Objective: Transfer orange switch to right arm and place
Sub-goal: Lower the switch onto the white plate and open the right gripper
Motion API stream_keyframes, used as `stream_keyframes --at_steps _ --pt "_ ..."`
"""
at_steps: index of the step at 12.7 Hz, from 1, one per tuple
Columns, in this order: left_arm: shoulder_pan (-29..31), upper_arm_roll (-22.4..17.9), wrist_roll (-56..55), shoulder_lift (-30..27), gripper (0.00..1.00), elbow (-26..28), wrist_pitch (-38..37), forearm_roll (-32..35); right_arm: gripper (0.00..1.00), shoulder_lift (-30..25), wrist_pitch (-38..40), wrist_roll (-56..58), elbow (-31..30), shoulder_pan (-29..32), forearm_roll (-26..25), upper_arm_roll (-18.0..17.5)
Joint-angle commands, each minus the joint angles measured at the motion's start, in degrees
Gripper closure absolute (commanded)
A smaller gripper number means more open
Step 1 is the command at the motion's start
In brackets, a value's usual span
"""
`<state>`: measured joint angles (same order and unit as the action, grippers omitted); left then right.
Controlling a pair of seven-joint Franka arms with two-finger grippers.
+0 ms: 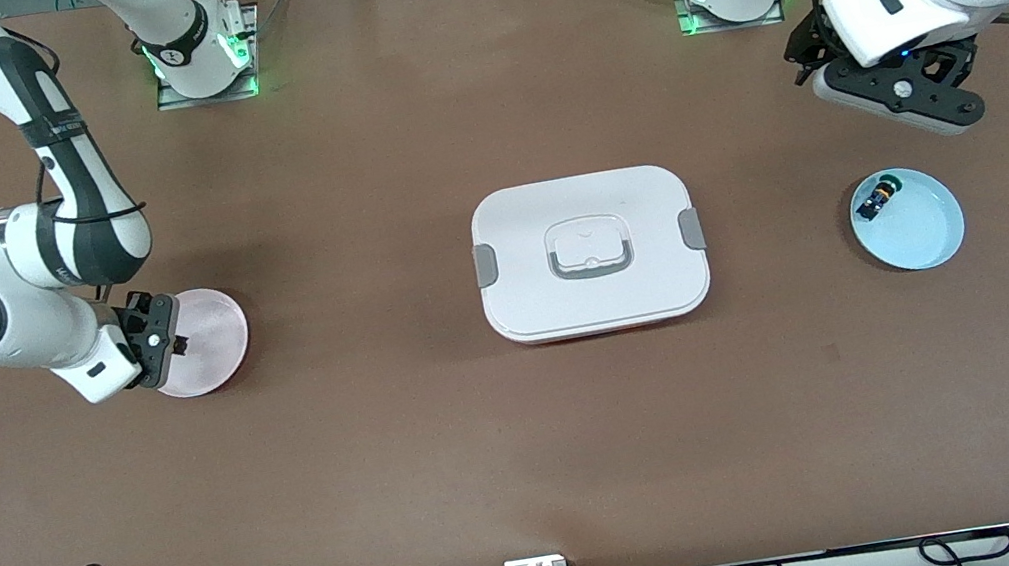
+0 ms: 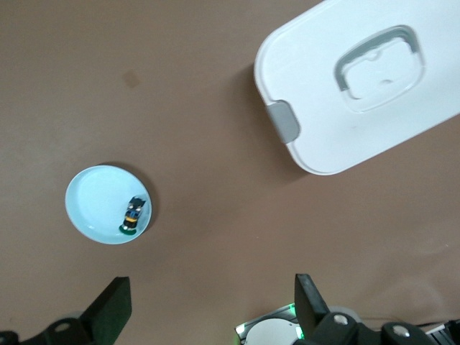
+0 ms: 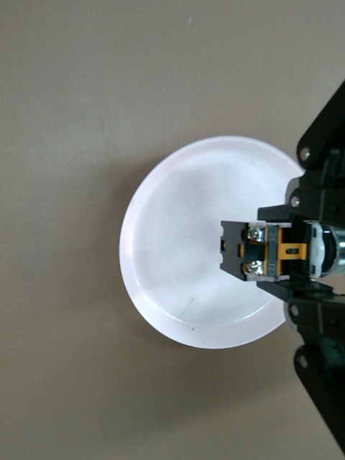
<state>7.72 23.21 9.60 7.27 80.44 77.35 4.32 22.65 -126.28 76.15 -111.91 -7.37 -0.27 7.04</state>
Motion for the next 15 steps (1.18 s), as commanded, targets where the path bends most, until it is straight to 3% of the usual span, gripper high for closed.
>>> stream_keyframes --at_steps 1,5,7,11,12,13,14,15 --pt "-3.9 -9.7 1.0 -3.5 0.00 4.6 4.7 0.7 0.93 -2.2 -6.3 1.7 -6.8 0.6 -0.9 -0.6" --pt "-3.8 -13.9 9.0 -8.1 0.00 7.4 11.1 2.0 0.93 -2.0 -14.6 2.8 -12.7 0.6 -0.9 -0.8" --pt "-3.7 -15.0 12.1 -9.3 0.00 11.2 13.4 1.7 0.93 -1.5 -16.5 4.1 -13.5 0.7 -0.9 -0.8" --pt "-3.7 -16.0 6.9 -10.8 0.00 12.6 13.2 1.2 0.92 -0.9 -17.1 4.1 -13.5 0.7 -0.9 -0.8" --pt "-3.7 -16.1 5.0 -10.8 0.00 12.7 12.9 1.0 0.84 -0.9 -17.0 4.1 -13.4 0.7 -0.8 -0.8" --pt "-3.8 -16.1 3.9 -10.7 0.00 12.6 12.9 0.9 0.53 -0.9 -16.9 3.4 -13.4 0.7 -0.6 -0.8" --pt "-3.7 -16.4 3.1 -10.6 0.00 12.6 12.8 0.0 0.02 -1.0 -16.7 3.1 -13.3 0.7 -0.3 -0.8" --pt "-3.4 -16.6 3.5 -10.3 0.00 12.2 12.8 0.0 0.00 -1.3 -16.7 3.1 -13.2 0.8 -0.2 -0.8"
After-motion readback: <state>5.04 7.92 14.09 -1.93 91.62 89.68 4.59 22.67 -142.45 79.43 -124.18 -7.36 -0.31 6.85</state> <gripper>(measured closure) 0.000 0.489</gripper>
